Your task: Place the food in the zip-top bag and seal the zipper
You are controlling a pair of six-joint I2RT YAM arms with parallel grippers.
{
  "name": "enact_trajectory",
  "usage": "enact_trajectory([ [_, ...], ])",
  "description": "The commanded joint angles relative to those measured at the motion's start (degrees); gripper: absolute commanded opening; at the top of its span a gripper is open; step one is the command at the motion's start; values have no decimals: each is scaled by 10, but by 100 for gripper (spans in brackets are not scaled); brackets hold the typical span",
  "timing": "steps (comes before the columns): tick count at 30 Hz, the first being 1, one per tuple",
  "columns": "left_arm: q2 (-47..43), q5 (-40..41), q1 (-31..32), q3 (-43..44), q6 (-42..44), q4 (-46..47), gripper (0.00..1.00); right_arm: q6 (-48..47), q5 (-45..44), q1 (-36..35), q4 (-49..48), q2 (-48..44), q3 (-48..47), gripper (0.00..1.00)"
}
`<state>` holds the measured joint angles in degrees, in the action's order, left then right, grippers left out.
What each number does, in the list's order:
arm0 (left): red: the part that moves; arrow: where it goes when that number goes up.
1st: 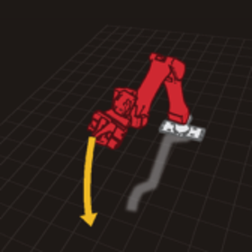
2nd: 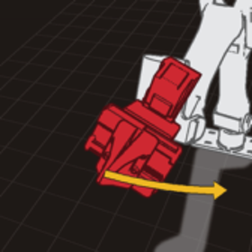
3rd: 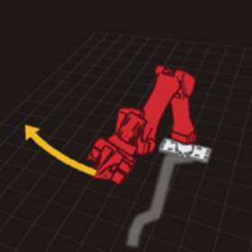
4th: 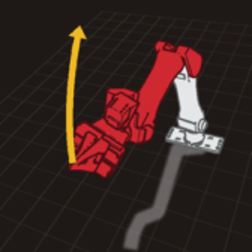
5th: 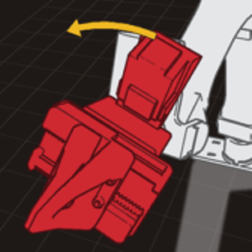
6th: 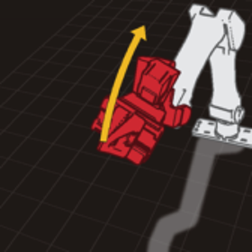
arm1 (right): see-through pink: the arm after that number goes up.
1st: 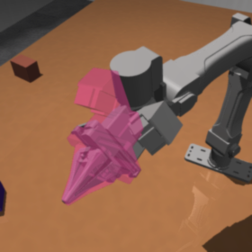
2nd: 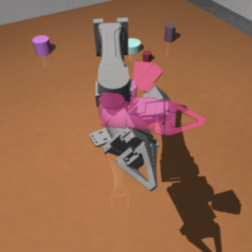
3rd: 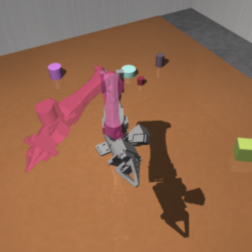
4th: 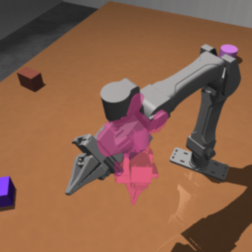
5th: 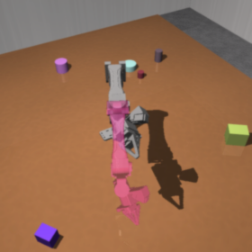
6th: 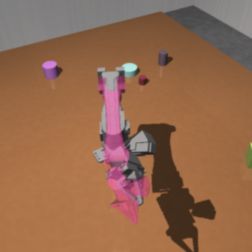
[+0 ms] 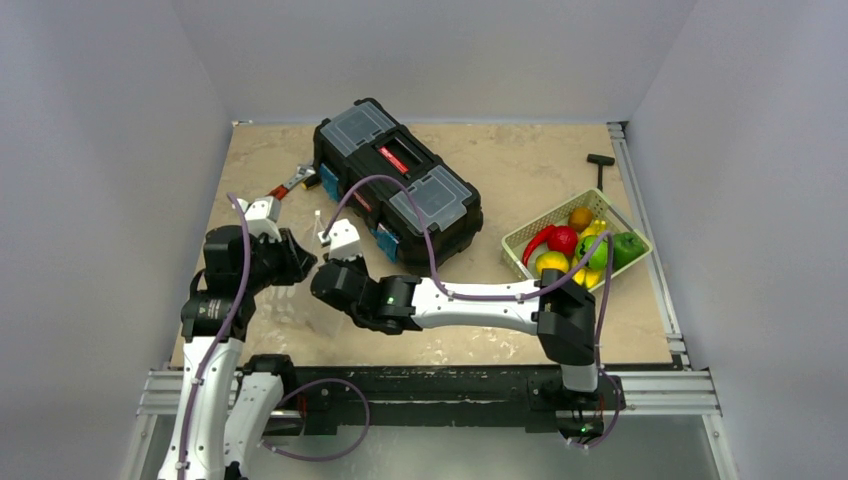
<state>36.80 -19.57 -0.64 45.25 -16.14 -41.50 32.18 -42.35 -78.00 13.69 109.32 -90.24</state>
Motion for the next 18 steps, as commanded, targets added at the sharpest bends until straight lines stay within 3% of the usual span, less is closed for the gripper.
enact_trajectory([
  [1, -3, 7, 20, 21, 12, 6, 38, 4, 10, 0, -37, -53, -20, 0],
  [12, -3, 65, 68, 29, 15, -13, 38, 34, 21, 24, -34, -52, -34, 0],
  [15, -9, 90, 78, 28, 13, -17, 34, 40, 16, 26, -16, -42, -48, 0],
  [18, -8, 100, 81, 32, 11, -23, 22, 47, 14, 27, -12, -35, -50, 0],
])
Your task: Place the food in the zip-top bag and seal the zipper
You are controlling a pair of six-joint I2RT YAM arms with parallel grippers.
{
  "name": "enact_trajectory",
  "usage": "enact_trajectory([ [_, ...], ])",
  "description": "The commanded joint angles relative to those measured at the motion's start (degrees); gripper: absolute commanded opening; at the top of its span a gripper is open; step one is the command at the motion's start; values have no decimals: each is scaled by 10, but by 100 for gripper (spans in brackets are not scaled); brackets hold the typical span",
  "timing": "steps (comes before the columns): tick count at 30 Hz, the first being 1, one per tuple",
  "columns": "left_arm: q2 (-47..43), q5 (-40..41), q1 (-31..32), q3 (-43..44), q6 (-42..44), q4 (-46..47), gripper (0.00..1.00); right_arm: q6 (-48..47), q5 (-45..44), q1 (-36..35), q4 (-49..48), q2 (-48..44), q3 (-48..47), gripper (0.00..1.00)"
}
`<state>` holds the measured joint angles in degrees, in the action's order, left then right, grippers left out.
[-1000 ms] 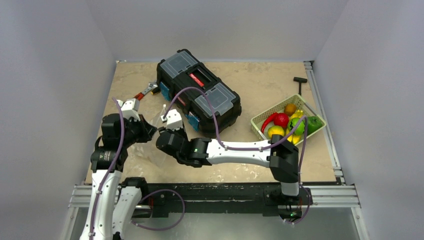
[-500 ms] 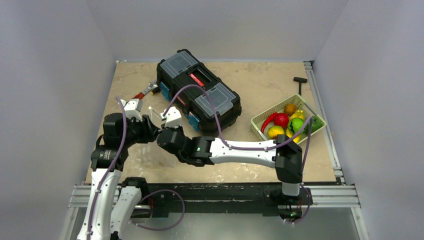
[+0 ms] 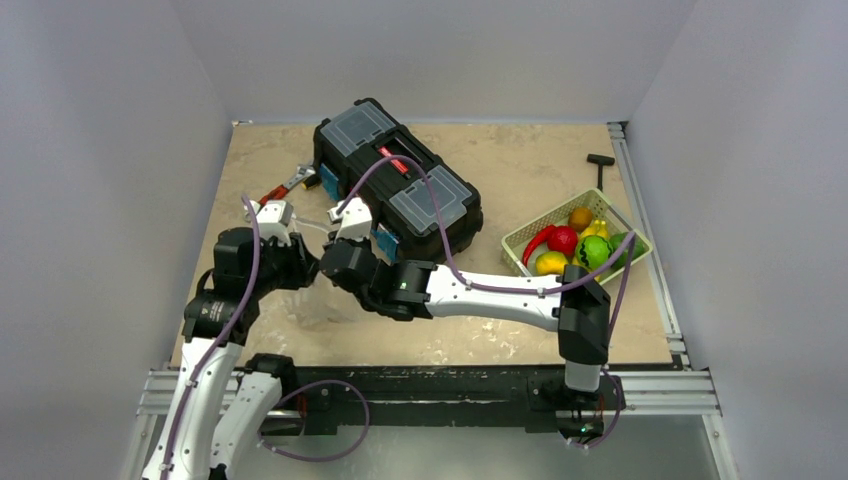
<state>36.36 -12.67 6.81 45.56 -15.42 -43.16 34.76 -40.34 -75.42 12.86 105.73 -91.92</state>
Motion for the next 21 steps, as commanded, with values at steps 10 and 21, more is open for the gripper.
enact_trajectory([
  [10, -24, 124, 7, 36, -11, -30, 0, 22, 7, 19, 6, 22, 4, 0],
  [21, -37, 153, 6, 38, -13, -36, 0, 16, 35, 43, -10, 17, 45, 6],
])
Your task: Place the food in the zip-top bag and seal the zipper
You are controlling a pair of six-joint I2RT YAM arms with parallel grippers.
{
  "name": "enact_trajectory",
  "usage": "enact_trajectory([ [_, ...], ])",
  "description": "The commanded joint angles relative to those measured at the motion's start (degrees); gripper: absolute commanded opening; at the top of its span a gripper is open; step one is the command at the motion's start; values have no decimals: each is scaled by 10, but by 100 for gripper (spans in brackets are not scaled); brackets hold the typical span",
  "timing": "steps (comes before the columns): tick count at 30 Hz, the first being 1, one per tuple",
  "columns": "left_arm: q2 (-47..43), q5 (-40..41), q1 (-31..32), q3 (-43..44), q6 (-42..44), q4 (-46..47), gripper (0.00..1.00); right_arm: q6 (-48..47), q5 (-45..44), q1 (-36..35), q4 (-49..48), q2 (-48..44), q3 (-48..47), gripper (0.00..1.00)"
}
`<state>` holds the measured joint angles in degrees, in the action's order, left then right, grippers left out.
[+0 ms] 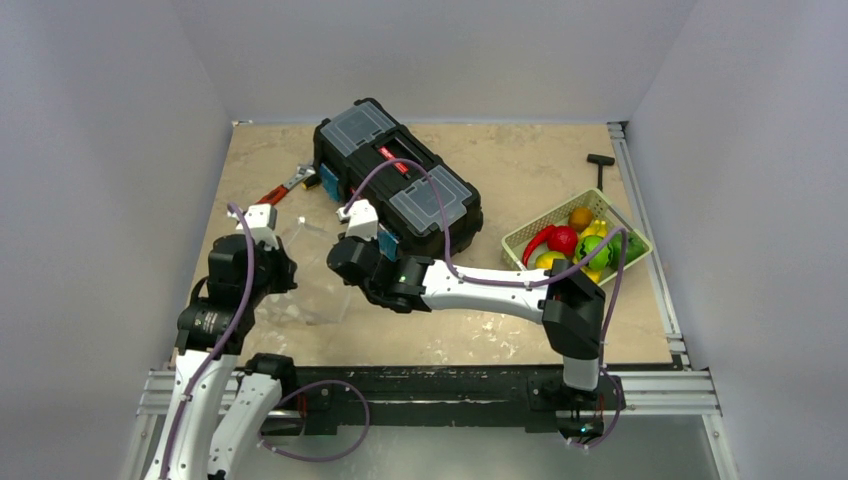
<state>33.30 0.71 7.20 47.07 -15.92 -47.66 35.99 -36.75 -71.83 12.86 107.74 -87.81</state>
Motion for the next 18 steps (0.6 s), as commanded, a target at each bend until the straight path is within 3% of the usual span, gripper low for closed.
enact_trajectory([
  [1, -6, 18, 2, 22, -9, 10, 0, 0, 1, 8, -12, -3, 6, 6],
  [6, 16, 8, 2, 23, -10, 9, 0, -29, 35, 8, -8, -12, 0, 11],
  [13, 33, -2, 2, 25, -11, 8, 0, -102, 103, 8, -33, -86, 27, 52],
  [18, 42, -4, 2, 27, -10, 9, 0, -132, 111, 9, -80, -192, 96, 63],
])
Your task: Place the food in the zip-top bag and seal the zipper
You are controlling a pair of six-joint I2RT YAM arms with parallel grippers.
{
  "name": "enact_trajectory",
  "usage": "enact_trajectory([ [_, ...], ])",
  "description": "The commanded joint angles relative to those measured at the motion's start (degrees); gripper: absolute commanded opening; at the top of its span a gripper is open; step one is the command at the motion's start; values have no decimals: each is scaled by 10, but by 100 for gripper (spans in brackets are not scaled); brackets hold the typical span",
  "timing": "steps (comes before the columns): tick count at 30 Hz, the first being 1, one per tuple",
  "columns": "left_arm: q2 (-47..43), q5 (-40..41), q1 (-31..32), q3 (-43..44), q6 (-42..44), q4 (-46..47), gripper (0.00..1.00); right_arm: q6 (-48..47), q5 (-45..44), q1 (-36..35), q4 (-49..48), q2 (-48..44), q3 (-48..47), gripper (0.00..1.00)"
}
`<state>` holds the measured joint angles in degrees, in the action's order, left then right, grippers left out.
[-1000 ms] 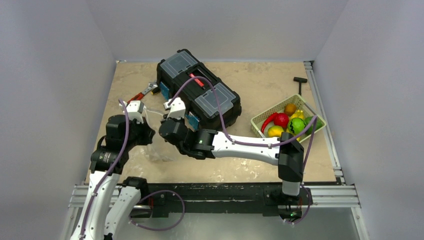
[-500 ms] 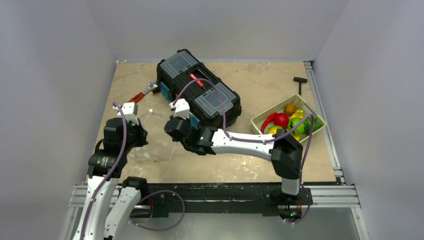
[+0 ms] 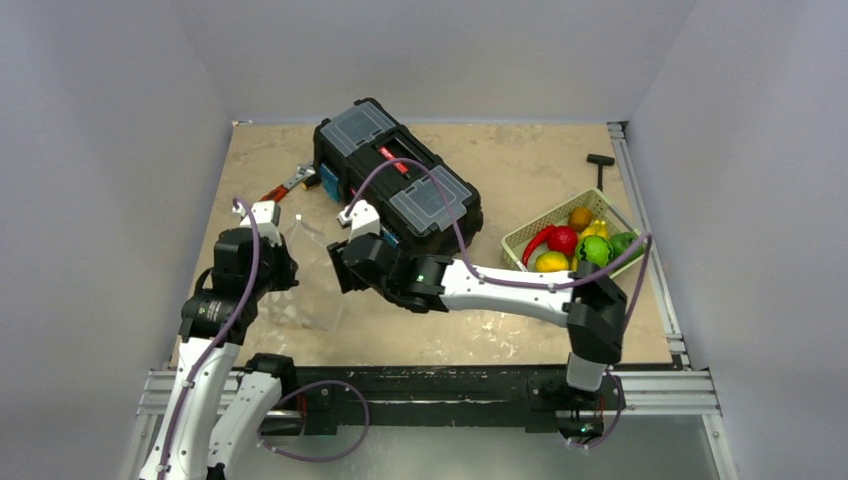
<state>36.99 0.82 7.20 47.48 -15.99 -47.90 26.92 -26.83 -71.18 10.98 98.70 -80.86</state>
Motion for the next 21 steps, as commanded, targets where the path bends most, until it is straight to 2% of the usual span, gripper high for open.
enact_trajectory([
  [1, 6, -6, 2, 23, -10, 11, 0, -43, 3, 3, -61, -120, 36, 63],
  [5, 6, -6, 2, 23, -9, 11, 0, -52, -61, 3, -73, -209, 99, 63],
  [9, 6, -12, 2, 23, -8, 12, 0, -74, -183, 19, -106, -298, 192, 69],
  [16, 8, -27, 1, 23, -7, 14, 0, -27, -240, 153, -87, -426, 312, 67],
  [21, 7, -33, -1, 24, -6, 16, 0, -3, -298, 222, -78, -472, 353, 64],
])
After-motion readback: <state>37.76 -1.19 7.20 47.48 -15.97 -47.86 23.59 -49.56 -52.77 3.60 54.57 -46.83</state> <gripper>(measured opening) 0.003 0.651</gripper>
